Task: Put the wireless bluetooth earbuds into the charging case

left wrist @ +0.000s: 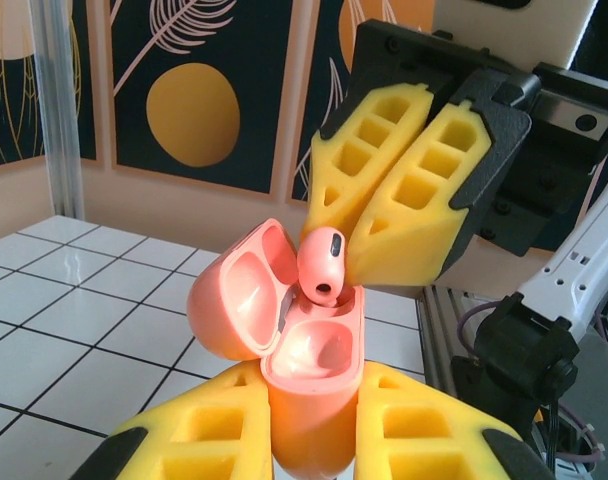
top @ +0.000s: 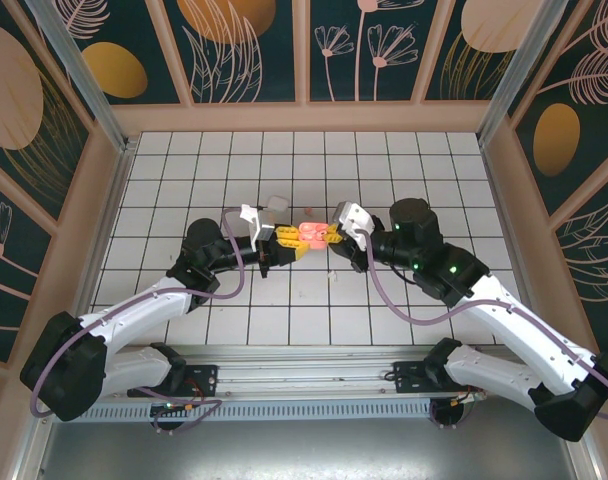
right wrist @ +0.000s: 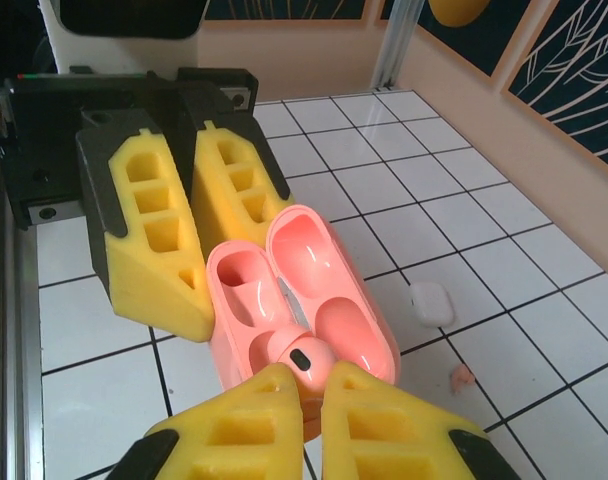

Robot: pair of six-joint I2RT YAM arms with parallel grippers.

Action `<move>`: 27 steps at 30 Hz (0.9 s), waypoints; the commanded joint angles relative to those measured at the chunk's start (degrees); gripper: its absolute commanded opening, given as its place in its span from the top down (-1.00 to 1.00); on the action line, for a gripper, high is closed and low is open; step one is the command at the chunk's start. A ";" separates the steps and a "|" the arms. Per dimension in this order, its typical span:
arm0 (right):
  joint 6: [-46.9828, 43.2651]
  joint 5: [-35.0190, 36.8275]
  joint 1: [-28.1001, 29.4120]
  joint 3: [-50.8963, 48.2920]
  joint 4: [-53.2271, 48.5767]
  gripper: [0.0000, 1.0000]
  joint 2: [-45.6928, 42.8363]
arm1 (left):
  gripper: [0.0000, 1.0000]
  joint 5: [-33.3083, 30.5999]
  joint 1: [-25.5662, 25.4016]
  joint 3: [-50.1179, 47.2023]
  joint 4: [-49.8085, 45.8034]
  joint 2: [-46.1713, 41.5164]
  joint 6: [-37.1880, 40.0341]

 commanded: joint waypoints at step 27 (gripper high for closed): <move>0.18 -1.46 1.21 1.15 -5.55 0.34 1.61 | 1.00 -1.66 -0.10 -1.02 3.49 -2.59 -0.83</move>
